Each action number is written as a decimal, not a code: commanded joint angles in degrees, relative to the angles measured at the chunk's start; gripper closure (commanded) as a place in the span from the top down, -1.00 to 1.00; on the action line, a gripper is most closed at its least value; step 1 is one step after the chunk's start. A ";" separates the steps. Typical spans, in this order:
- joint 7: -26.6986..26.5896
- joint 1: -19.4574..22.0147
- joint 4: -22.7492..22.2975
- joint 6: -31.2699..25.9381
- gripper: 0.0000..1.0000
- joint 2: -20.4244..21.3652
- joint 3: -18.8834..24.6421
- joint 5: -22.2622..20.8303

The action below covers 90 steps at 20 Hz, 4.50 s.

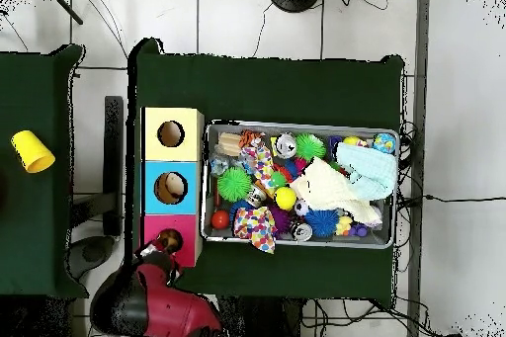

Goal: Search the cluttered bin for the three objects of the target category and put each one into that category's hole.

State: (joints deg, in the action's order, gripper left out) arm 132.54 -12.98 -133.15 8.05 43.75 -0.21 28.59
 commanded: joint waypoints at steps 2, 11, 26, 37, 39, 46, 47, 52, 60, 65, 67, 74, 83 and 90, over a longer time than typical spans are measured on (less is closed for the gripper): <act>12.03 -4.11 -2.11 -0.62 -1.00 -8.08 1.22 2.21; 7.33 -5.49 -0.83 -4.68 1.00 -6.81 -1.77 2.57; 2.39 -12.48 6.18 -17.16 1.00 -2.87 -16.14 0.02; 2.31 -10.06 6.07 -19.00 1.00 -0.09 -17.32 -5.14; 2.62 -10.24 6.45 -19.70 1.00 0.04 -17.71 -5.72; -1.78 -5.44 7.77 -18.97 1.00 -0.07 -17.63 -11.88; -2.99 -3.30 8.03 -18.43 1.00 -0.21 -16.84 -13.44; -7.78 5.58 10.19 -19.45 1.00 0.57 -14.91 -21.67; -8.08 13.89 14.44 -22.28 1.00 0.45 -11.46 -30.88; -5.97 16.17 15.70 -21.88 1.00 -0.34 -9.96 -34.22; -5.25 17.33 15.70 -22.04 1.00 -0.42 -9.06 -34.90; -3.27 19.74 16.66 -21.10 1.00 -2.53 -6.34 -36.57; -1.42 21.51 17.08 -20.73 1.00 -3.13 -3.85 -36.37; -2.35 22.51 18.43 -22.47 1.00 -3.16 -2.54 -36.41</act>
State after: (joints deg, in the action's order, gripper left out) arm 132.54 7.35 -121.76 -7.90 42.45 -9.04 -5.64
